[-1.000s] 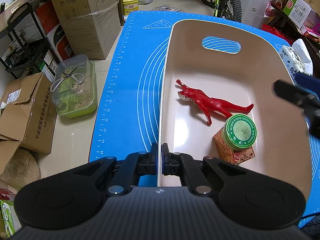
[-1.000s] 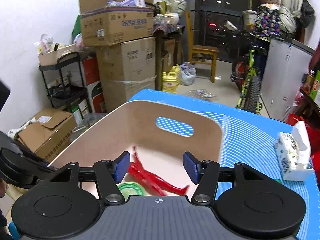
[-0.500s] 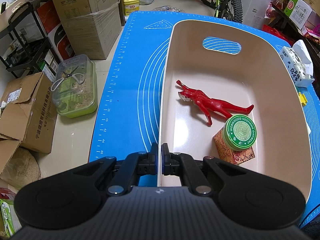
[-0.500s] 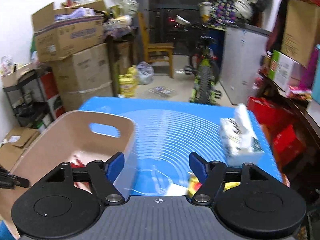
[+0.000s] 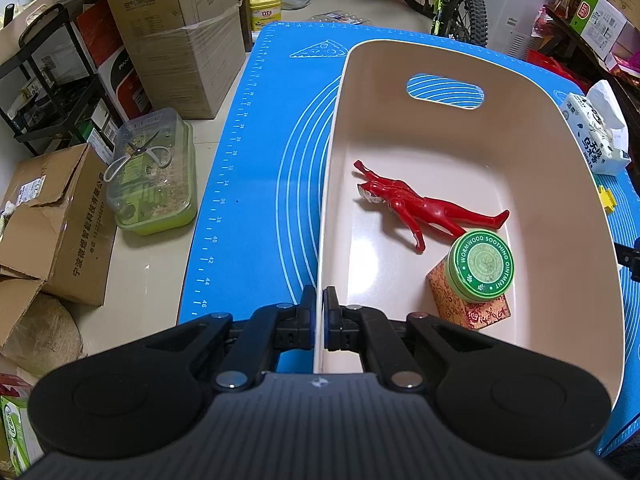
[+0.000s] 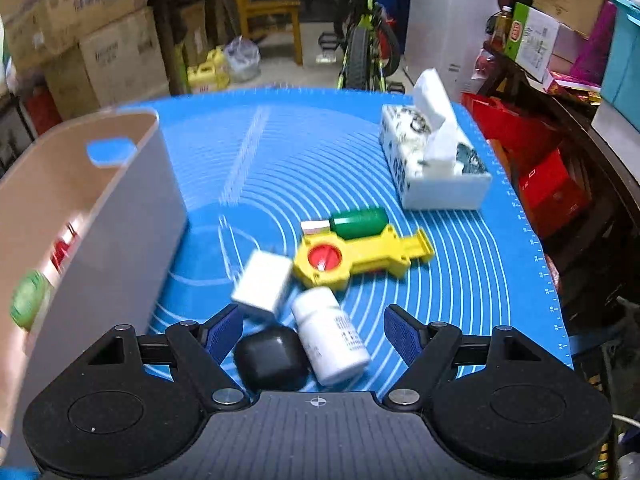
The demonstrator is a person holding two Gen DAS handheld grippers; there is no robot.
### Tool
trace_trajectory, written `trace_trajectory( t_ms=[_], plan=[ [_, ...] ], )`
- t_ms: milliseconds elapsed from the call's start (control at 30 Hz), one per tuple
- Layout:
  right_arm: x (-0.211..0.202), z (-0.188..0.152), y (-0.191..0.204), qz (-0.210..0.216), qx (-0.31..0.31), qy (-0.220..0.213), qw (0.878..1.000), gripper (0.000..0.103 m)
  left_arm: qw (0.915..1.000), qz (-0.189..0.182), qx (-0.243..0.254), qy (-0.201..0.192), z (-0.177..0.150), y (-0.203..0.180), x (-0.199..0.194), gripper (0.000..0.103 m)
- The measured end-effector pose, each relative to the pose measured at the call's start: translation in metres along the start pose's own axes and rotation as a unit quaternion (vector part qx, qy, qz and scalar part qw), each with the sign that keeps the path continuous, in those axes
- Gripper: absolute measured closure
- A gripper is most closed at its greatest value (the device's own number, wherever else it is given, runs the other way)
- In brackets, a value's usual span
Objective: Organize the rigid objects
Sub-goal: 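Move the right tool back to the white pill bottle and grasp it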
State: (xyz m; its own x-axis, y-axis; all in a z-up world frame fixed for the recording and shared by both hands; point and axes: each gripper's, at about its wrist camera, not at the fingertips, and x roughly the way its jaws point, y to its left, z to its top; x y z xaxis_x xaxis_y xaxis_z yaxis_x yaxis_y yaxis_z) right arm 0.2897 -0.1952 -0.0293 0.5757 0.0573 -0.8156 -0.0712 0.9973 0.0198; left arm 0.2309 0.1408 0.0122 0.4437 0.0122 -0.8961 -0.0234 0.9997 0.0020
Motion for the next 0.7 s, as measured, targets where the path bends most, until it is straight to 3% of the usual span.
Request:
trace_trajectory(
  t_ms=[200, 367, 700],
  plan=[
    [0.01, -0.001, -0.013, -0.009, 0.009, 0.009, 1.0, 0.023, 1.0, 0.0, 0.0, 0.0, 0.0, 0.0, 0.0, 0.098],
    [0.019, -0.002, -0.025, -0.013, 0.02, 0.023, 0.999, 0.029, 1.0, 0.0, -0.001, 0.0, 0.0, 0.0, 0.0, 0.098],
    [0.031, -0.004, -0.031, 0.029, 0.038, 0.029, 0.998, 0.033, 1.0, 0.001, 0.001, 0.0, 0.0, 0.001, 0.0, 0.097]
  ],
)
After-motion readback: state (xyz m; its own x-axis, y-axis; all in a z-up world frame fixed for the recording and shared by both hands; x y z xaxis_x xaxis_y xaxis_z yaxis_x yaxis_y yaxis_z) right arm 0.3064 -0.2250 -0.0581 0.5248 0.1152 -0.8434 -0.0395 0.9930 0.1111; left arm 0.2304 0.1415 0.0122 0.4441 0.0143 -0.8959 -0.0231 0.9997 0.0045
